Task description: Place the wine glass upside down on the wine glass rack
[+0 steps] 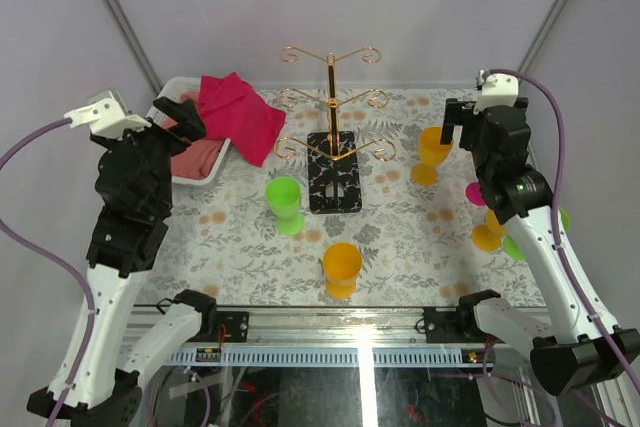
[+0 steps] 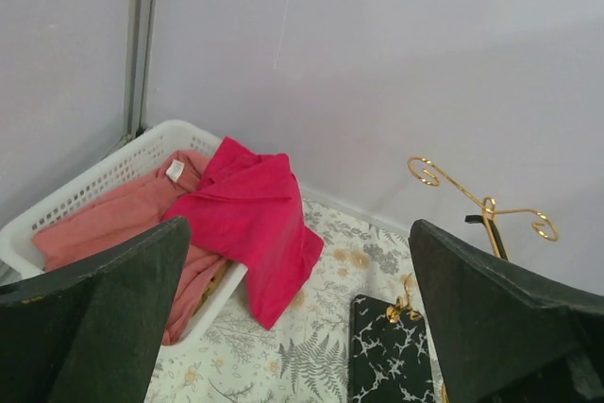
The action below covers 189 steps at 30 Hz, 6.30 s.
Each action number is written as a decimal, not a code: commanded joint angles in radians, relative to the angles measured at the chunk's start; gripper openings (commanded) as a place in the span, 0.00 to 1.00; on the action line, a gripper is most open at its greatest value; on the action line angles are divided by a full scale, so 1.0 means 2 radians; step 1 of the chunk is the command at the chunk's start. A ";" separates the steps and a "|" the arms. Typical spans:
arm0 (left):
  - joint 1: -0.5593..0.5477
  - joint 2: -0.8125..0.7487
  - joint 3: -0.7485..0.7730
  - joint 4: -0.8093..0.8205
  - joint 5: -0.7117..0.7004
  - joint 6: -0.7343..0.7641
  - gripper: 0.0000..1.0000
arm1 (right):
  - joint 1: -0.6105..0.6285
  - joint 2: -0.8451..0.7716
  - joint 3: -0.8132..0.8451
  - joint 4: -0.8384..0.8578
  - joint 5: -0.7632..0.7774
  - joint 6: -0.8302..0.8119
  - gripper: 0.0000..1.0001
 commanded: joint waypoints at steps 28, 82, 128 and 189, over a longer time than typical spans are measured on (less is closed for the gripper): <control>0.001 -0.041 -0.030 0.004 0.104 -0.020 1.00 | -0.002 0.217 0.239 -0.219 -0.089 0.028 0.85; 0.002 0.169 0.158 -0.040 0.199 -0.309 1.00 | 0.032 0.203 0.359 0.049 -0.139 -0.013 0.00; 0.002 0.132 -0.001 0.132 0.202 -0.726 0.43 | 0.388 0.210 0.143 0.423 -0.184 -0.141 0.00; 0.120 0.196 0.006 0.317 0.328 -0.573 0.00 | 0.451 0.182 0.084 0.385 -0.051 -0.262 0.55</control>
